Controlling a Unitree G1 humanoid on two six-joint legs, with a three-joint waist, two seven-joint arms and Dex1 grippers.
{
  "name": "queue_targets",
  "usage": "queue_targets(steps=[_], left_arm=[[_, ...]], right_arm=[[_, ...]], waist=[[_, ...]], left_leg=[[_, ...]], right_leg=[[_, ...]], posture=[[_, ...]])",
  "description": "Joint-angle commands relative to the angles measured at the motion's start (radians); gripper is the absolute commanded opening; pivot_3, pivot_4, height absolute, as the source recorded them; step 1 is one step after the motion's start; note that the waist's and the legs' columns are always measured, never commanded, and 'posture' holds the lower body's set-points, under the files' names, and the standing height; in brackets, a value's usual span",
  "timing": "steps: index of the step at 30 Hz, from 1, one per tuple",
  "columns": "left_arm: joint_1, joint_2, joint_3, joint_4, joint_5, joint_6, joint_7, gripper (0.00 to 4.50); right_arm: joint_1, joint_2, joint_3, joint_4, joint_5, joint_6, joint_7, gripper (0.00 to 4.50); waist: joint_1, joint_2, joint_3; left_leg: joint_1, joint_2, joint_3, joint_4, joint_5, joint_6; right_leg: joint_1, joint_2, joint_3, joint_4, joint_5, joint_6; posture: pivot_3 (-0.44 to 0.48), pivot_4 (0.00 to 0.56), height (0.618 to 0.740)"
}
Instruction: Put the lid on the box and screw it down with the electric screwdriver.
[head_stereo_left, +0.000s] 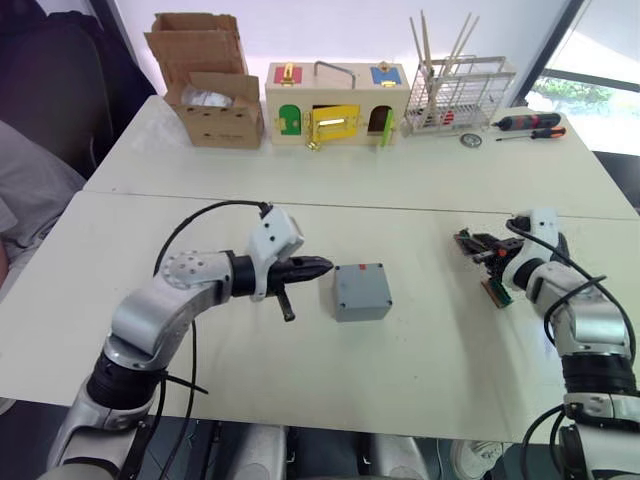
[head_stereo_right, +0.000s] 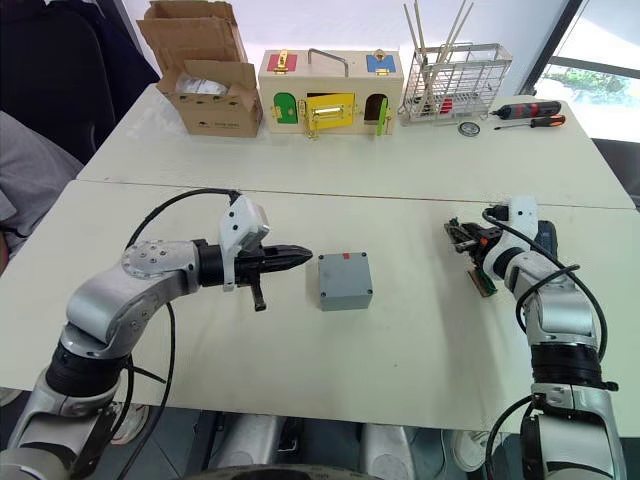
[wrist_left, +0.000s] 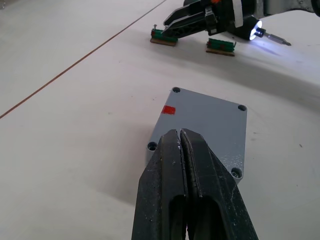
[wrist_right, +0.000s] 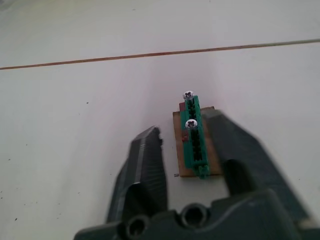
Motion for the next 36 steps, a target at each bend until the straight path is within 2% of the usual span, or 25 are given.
queue_targets(steps=[1, 24, 27, 29, 33, 36], left_arm=[[-0.007, 0.006, 0.001, -0.035, -0.009, -0.017, 0.004, 0.00], [-0.012, 0.004, -0.009, -0.007, -0.007, -0.044, 0.003, 0.00], [-0.009, 0.013, 0.004, -0.014, -0.017, -0.036, -0.002, 0.00], [0.004, 0.039, 0.020, -0.030, -0.034, -0.020, -0.018, 0.00], [0.035, 0.119, 0.043, -0.051, -0.077, 0.004, -0.071, 0.00], [0.064, 0.179, 0.048, -0.062, -0.094, 0.005, -0.113, 0.00]], right_arm=[[-0.030, 0.005, -0.018, -0.006, 0.002, -0.029, -0.003, 0.06], [-0.060, -0.003, -0.082, -0.096, 0.056, 0.034, -0.026, 0.06], [-0.058, -0.006, -0.106, -0.205, 0.110, 0.084, -0.020, 0.06], [-0.032, -0.011, -0.109, -0.341, 0.206, 0.157, 0.042, 0.06], [0.057, -0.034, -0.067, -0.586, 0.383, 0.305, 0.151, 0.06], [0.096, -0.034, -0.013, -0.683, 0.444, 0.367, 0.171, 0.06]], waist=[[0.000, 0.000, 0.000], [0.000, 0.000, 0.000], [0.000, 0.000, 0.000], [0.000, 0.000, 0.000], [0.000, 0.000, 0.000], [0.001, 0.000, 0.000]], left_leg=[[0.000, 0.000, 0.000, 0.000, 0.000, 0.000], [0.000, 0.000, 0.000, 0.000, 0.000, 0.000], [0.000, 0.000, 0.000, 0.000, 0.000, 0.000], [0.000, 0.000, 0.000, 0.000, 0.000, 0.000], [0.000, 0.002, -0.001, -0.001, 0.000, 0.000], [0.000, 0.002, -0.001, 0.000, 0.000, 0.000]], right_leg=[[0.000, 0.000, 0.000, 0.000, 0.000, 0.000], [0.000, 0.000, 0.000, 0.000, 0.000, 0.000], [0.000, 0.000, 0.000, 0.000, 0.000, 0.000], [0.000, 0.000, 0.000, 0.000, 0.000, 0.000], [0.000, 0.001, 0.000, 0.000, 0.000, 0.000], [0.000, 0.001, 0.000, 0.000, 0.000, 0.000]], posture=[[0.000, 0.150, 0.731], [0.000, 0.150, 0.731], [0.000, 0.150, 0.731], [0.000, 0.150, 0.731], [0.000, 0.150, 0.731], [0.000, 0.150, 0.731]])
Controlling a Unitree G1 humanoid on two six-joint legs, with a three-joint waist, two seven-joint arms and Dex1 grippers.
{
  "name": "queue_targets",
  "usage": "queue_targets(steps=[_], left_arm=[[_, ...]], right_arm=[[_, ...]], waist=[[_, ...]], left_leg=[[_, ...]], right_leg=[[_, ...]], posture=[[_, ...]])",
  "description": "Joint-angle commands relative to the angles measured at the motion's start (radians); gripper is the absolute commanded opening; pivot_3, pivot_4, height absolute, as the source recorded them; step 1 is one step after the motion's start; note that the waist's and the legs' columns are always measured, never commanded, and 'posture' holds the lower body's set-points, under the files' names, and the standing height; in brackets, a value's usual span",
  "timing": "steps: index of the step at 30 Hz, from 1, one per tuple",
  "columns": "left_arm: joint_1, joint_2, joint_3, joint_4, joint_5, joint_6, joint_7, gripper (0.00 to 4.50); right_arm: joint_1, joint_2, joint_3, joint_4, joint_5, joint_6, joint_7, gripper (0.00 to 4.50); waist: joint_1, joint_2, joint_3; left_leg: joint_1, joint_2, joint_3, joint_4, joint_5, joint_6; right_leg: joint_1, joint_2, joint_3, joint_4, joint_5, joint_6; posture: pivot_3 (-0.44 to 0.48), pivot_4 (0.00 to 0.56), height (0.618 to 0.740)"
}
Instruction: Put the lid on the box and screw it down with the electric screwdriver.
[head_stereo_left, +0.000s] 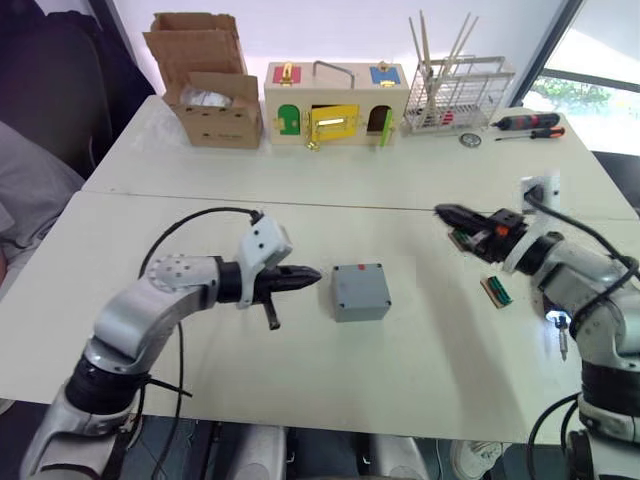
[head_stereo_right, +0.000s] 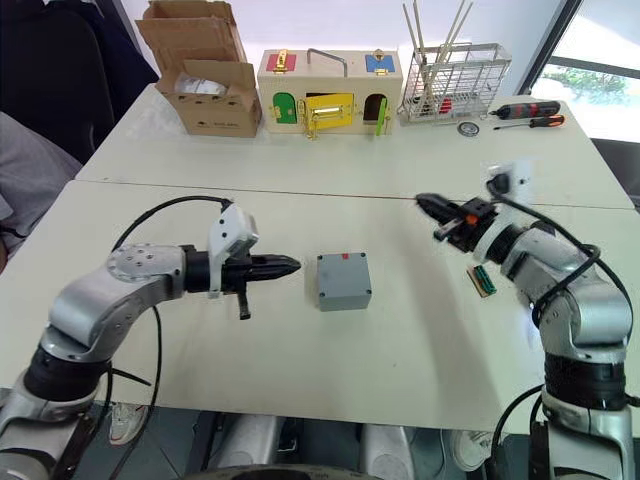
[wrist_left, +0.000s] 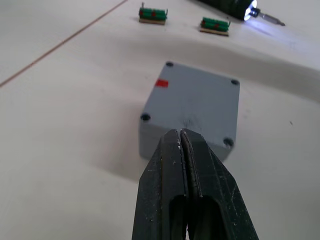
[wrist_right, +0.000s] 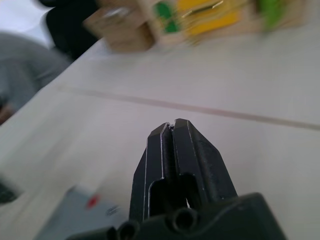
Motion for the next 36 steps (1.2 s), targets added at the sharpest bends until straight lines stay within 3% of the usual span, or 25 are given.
queue_targets(steps=[1, 18, 36], left_arm=[[0.018, 0.044, 0.025, -0.042, -0.030, -0.008, -0.044, 0.00], [0.020, 0.038, 0.001, -0.066, -0.039, -0.005, 0.004, 0.00], [0.014, 0.022, -0.015, -0.067, -0.037, -0.011, 0.032, 0.00]], right_arm=[[0.018, -0.003, 0.053, -0.106, 0.066, 0.052, 0.016, 0.06], [0.029, 0.019, 0.196, -0.014, -0.047, -0.052, 0.027, 0.06], [0.030, 0.031, 0.243, 0.035, -0.105, -0.089, 0.050, 0.06]], waist=[[0.000, 0.000, 0.000], [0.001, 0.000, 0.000], [0.001, 0.000, 0.000]], left_leg=[[0.000, 0.000, 0.000, 0.000, 0.000, 0.000], [0.000, -0.001, 0.000, 0.000, 0.000, 0.000], [0.000, -0.001, 0.000, 0.000, 0.000, 0.000]], right_leg=[[0.000, 0.000, 0.000, 0.000, 0.000, 0.000], [0.000, -0.001, 0.000, 0.000, 0.000, 0.000], [0.000, -0.001, 0.000, 0.000, 0.000, 0.000]], posture=[[0.000, 0.150, 0.731], [0.000, 0.150, 0.731], [0.000, 0.150, 0.731]])
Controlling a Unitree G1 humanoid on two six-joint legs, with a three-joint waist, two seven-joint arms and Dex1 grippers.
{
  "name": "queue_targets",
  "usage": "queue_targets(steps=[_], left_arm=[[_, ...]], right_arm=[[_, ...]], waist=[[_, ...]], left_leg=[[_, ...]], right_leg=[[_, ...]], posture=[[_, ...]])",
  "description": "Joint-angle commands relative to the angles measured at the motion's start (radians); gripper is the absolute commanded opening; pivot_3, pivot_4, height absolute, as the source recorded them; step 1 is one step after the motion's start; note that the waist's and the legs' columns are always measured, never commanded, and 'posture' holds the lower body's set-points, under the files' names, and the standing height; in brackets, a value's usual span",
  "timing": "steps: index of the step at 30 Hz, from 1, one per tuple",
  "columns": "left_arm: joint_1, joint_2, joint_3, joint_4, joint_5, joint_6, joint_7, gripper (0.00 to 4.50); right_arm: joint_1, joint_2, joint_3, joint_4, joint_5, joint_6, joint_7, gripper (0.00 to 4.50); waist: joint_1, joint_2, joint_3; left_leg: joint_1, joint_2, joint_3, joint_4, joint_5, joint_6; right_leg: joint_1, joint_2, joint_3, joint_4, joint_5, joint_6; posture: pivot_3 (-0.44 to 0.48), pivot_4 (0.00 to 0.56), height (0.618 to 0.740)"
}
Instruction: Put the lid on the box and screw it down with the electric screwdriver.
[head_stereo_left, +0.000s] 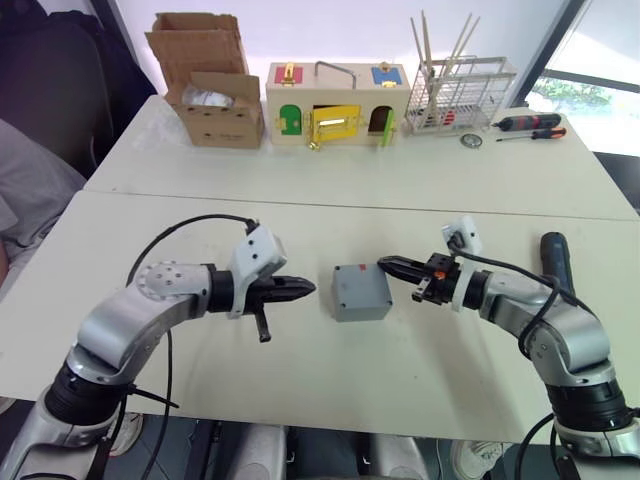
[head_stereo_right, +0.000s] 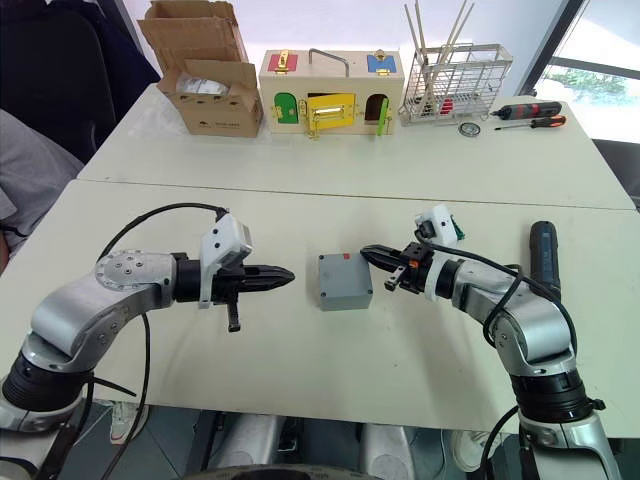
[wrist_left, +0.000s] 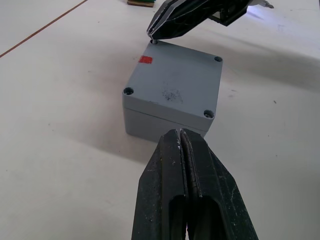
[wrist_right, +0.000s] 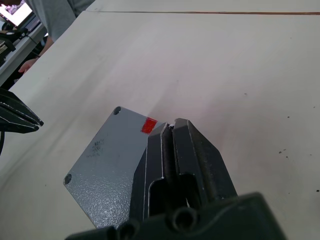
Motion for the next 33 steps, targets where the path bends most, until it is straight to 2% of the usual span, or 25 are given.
queue_targets(steps=[1, 4, 8, 11, 13, 15, 17, 18, 20, 22, 23, 26, 28, 30, 33], left_arm=[[-0.008, -0.003, -0.001, -0.030, -0.002, -0.012, 0.000, 0.00], [-0.010, -0.005, -0.002, -0.030, -0.003, -0.011, 0.001, 0.00], [-0.018, -0.012, -0.007, -0.025, -0.004, -0.016, -0.001, 0.00], [-0.030, -0.020, -0.011, -0.020, -0.007, -0.022, -0.007, 0.00], [-0.046, -0.027, -0.017, -0.019, -0.012, -0.029, -0.019, 0.00], [-0.074, -0.041, -0.026, -0.031, -0.032, -0.033, -0.042, 0.00], [-0.107, -0.060, -0.048, -0.047, -0.043, -0.043, -0.070, 0.00], [-0.118, -0.070, -0.062, -0.052, -0.037, -0.049, -0.072, 0.00], [-0.134, -0.096, -0.088, -0.059, -0.021, -0.059, -0.061, 0.00], [-0.137, -0.109, -0.103, -0.070, -0.017, -0.066, -0.057, 0.00], [-0.135, -0.112, -0.112, -0.081, -0.015, -0.074, -0.060, 0.00], [-0.140, -0.135, -0.150, -0.106, 0.001, -0.086, -0.044, 0.00], [-0.143, -0.153, -0.175, -0.114, 0.017, -0.090, -0.025, 0.00], [-0.132, -0.161, -0.202, -0.110, 0.049, -0.105, -0.011, 0.00], [-0.109, -0.190, -0.222, -0.103, 0.065, -0.118, 0.017, 0.00]], right_arm=[[0.000, -0.006, 0.014, -0.019, -0.013, -0.015, 0.015, 0.06], [0.004, -0.015, 0.020, -0.023, -0.031, -0.017, 0.016, 0.91], [-0.003, -0.048, 0.010, -0.028, -0.068, -0.022, 0.008, 2.97], [-0.013, -0.069, -0.038, -0.050, -0.037, 0.013, 0.003, 4.19], [-0.032, -0.097, -0.117, -0.076, 0.022, 0.072, 0.000, 4.19], [-0.105, -0.156, -0.262, -0.063, 0.135, 0.194, -0.016, 4.19], [-0.164, -0.291, -0.346, 0.010, 0.146, 0.278, 0.006, 4.19], [-0.159, -0.366, -0.343, 0.044, 0.107, 0.281, 0.025, 4.19], [-0.126, -0.503, -0.310, 0.127, 0.036, 0.261, 0.080, 4.19], [-0.113, -0.591, -0.276, 0.197, 0.005, 0.248, 0.129, 4.19], [-0.121, -0.636, -0.241, 0.241, -0.027, 0.241, 0.147, 4.35], [-0.207, -0.737, -0.097, 0.399, -0.111, 0.315, 0.177, 4.35], [-0.271, -0.773, 0.010, 0.491, -0.177, 0.356, 0.194, 4.35], [-0.332, -0.783, 0.087, 0.531, -0.154, 0.468, 0.275, 4.35], [-0.419, -0.733, 0.153, 0.649, -0.145, 0.590, 0.325, 4.35]], waist=[[0.000, 0.000, 0.000], [0.000, 0.000, 0.000], [0.001, 0.000, 0.000], [0.001, 0.000, 0.000], [0.002, 0.000, 0.000], [0.001, 0.000, 0.000], [0.003, 0.001, 0.001], [0.006, 0.001, 0.001], [0.012, 0.000, 0.000], [0.002, -0.003, -0.001], [-0.003, -0.002, -0.001], [-0.012, 0.002, 0.000], [-0.012, 0.004, 0.000], [-0.010, 0.004, 0.000], [-0.008, 0.004, 0.000]], left_leg=[[0.000, 0.000, 0.000, 0.000, 0.000, 0.000], [0.000, 0.000, 0.000, 0.000, 0.000, 0.000], [0.000, 0.000, 0.000, 0.000, 0.000, 0.000], [0.000, 0.000, 0.000, 0.000, 0.000, 0.000], [0.000, 0.000, 0.000, 0.000, 0.000, 0.000], [0.000, 0.000, 0.000, 0.000, 0.000, 0.000], [0.000, 0.000, 0.001, 0.001, 0.000, 0.000], [0.000, -0.001, 0.000, 0.001, 0.000, 0.000], [0.000, -0.001, -0.001, 0.000, -0.001, 0.001], [0.000, 0.000, -0.001, -0.001, -0.001, 0.002], [0.000, 0.000, -0.001, 0.000, -0.001, 0.002], [0.002, 0.000, 0.004, 0.000, -0.001, 0.002], [0.002, 0.000, 0.004, 0.000, -0.001, 0.002], [0.001, 0.000, 0.004, 0.000, -0.001, 0.002], [0.000, 0.001, 0.004, -0.001, -0.001, 0.002]], right_leg=[[0.000, 0.000, 0.000, 0.000, 0.000, 0.000], [0.000, 0.000, 0.000, 0.000, 0.000, 0.000], [0.000, 0.000, 0.000, 0.000, 0.000, 0.000], [0.000, 0.000, 0.000, 0.000, 0.000, 0.000], [0.000, 0.000, 0.000, 0.000, 0.000, 0.000], [0.000, 0.000, 0.000, 0.000, 0.000, 0.000], [0.000, -0.001, 0.000, 0.000, 0.000, 0.000], [0.000, -0.001, 0.000, 0.000, 0.000, 0.000], [0.001, -0.001, -0.001, -0.001, 0.000, 0.000], [0.003, 0.000, -0.001, -0.004, 0.000, -0.001], [0.003, 0.000, 0.000, -0.005, 0.000, -0.001], [0.003, -0.001, 0.002, -0.003, -0.001, -0.002], [0.001, -0.001, 0.003, -0.002, -0.002, -0.003], [0.000, -0.001, 0.003, -0.002, -0.002, -0.003], [-0.001, 0.000, 0.003, -0.002, 0.000, 0.000]], posture=[[0.000, 0.150, 0.731], [0.000, 0.150, 0.731], [0.000, 0.150, 0.731], [0.000, 0.150, 0.731], [0.000, 0.150, 0.731], [0.000, 0.150, 0.731], [0.000, 0.150, 0.731], [0.000, 0.150, 0.731], [0.000, 0.150, 0.731], [0.000, 0.150, 0.731], [0.000, 0.150, 0.731], [0.000, 0.150, 0.731], [0.000, 0.150, 0.731], [0.000, 0.150, 0.731], [0.000, 0.150, 0.731]])
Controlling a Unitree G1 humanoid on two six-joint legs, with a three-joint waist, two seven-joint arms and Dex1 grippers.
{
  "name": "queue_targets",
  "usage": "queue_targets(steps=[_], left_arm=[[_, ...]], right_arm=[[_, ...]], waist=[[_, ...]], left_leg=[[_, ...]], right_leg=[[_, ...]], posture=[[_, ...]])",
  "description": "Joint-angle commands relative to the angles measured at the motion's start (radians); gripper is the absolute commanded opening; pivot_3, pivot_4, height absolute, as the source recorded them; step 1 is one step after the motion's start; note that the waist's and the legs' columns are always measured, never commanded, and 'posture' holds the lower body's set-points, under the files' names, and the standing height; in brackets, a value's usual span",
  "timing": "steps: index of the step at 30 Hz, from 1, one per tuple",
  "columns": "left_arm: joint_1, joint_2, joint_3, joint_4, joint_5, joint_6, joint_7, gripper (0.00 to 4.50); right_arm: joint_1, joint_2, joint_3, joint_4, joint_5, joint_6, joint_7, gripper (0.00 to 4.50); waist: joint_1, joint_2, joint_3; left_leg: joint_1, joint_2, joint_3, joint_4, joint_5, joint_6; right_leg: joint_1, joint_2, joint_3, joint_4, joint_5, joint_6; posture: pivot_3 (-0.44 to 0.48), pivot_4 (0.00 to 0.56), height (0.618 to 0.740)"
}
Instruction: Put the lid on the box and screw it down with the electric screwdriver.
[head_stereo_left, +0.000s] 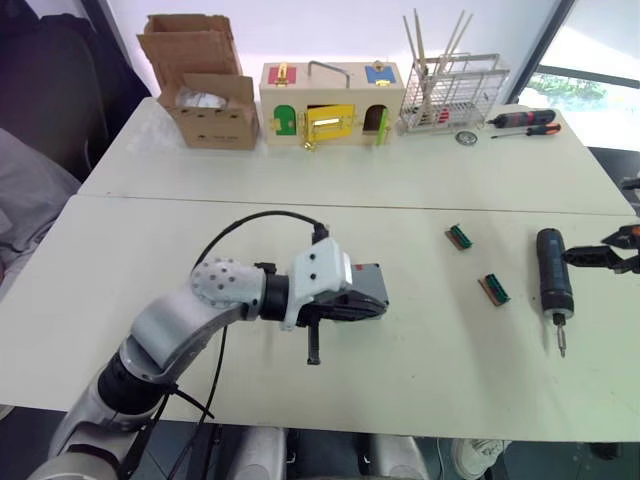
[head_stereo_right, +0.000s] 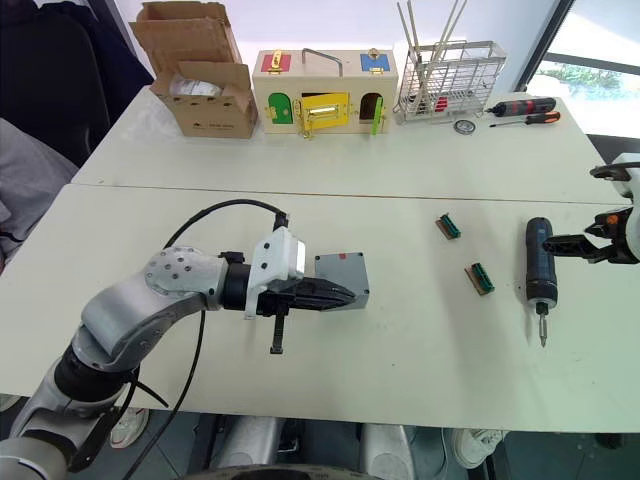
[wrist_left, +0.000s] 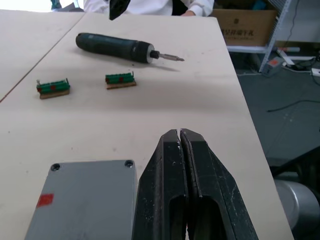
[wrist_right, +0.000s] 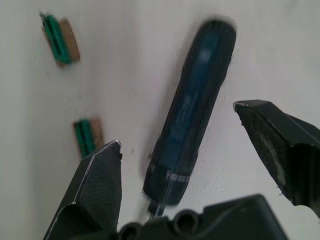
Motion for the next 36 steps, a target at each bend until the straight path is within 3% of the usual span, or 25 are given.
queue_targets(steps=[1, 6, 10, 18, 20, 23, 26, 32, 36], left_arm=[[0.018, -0.033, -0.018, -0.019, 0.020, -0.027, 0.032, 0.00], [0.040, -0.053, -0.023, -0.040, 0.023, -0.014, 0.058, 0.00], [0.052, -0.044, -0.030, -0.042, 0.041, -0.012, 0.079, 0.00], [0.077, -0.049, -0.038, -0.072, 0.051, 0.010, 0.119, 0.00], [0.080, -0.050, -0.038, -0.076, 0.052, 0.015, 0.130, 0.00], [0.082, -0.051, -0.038, -0.084, 0.051, 0.023, 0.141, 0.00], [0.087, -0.050, -0.037, -0.092, 0.050, 0.030, 0.153, 0.00], [0.086, -0.047, -0.037, -0.080, 0.050, 0.031, 0.159, 0.00], [0.070, -0.030, -0.025, -0.050, 0.053, 0.018, 0.132, 0.00]], right_arm=[[-0.078, 0.036, 0.061, 0.126, -0.003, 0.117, 0.061, 4.35], [-0.176, 0.100, 0.171, 0.321, -0.074, 0.118, 0.106, 4.35], [-0.233, 0.151, 0.282, 0.446, -0.178, 0.022, 0.162, 4.35], [-0.338, 0.296, 0.386, 0.732, -0.373, -0.156, 0.223, 4.35], [-0.351, 0.319, 0.403, 0.787, -0.420, -0.201, 0.247, 3.66], [-0.362, 0.343, 0.422, 0.851, -0.487, -0.249, 0.289, 2.96], [-0.360, 0.356, 0.433, 0.901, -0.547, -0.283, 0.325, 1.90], [-0.370, 0.378, 0.368, 0.961, -0.592, -0.339, 0.283, 1.79], [-0.460, 0.373, 0.240, 0.985, -0.551, -0.311, 0.201, 1.79]], waist=[[0.002, 0.000, 0.000], [0.008, 0.000, 0.000], [0.008, 0.000, 0.000], [0.004, -0.001, 0.000], [0.003, -0.003, -0.002], [0.007, -0.004, -0.002], [0.008, -0.004, -0.002], [0.009, -0.006, -0.003], [0.005, -0.006, -0.003]], left_leg=[[0.000, 0.000, 0.000, 0.000, 0.000, 0.000], [0.000, -0.001, 0.000, 0.001, 0.000, 0.000], [0.000, -0.001, 0.001, 0.001, 0.000, 0.000], [0.000, -0.001, 0.000, 0.001, 0.000, -0.001], [0.001, -0.001, 0.000, 0.001, 0.000, -0.001], [0.007, -0.001, -0.001, 0.002, 0.000, 0.000], [0.009, -0.001, -0.003, 0.001, 0.000, 0.000], [0.010, -0.001, -0.004, 0.001, 0.001, -0.003], [0.015, -0.002, -0.004, 0.001, 0.000, -0.001]], right_leg=[[0.000, 0.000, 0.000, 0.000, 0.000, 0.000], [0.000, -0.001, 0.000, 0.000, -0.001, -0.002], [0.000, -0.001, 0.000, 0.000, 0.000, 0.000], [0.001, 0.000, 0.000, 0.000, 0.000, 0.001], [0.003, 0.000, 0.000, 0.000, 0.000, 0.001], [0.010, 0.000, -0.001, -0.003, 0.000, 0.000], [0.015, 0.000, -0.003, -0.007, 0.000, 0.000], [0.018, 0.000, -0.003, -0.009, 0.000, 0.000], [0.024, -0.001, -0.003, -0.013, -0.001, -0.004]], posture=[[0.000, 0.150, 0.731], [0.000, 0.150, 0.731], [0.000, 0.150, 0.731], [0.000, 0.150, 0.731], [0.000, 0.150, 0.731], [0.000, 0.150, 0.731], [0.000, 0.150, 0.731], [0.000, 0.150, 0.731], [0.000, 0.150, 0.731]])
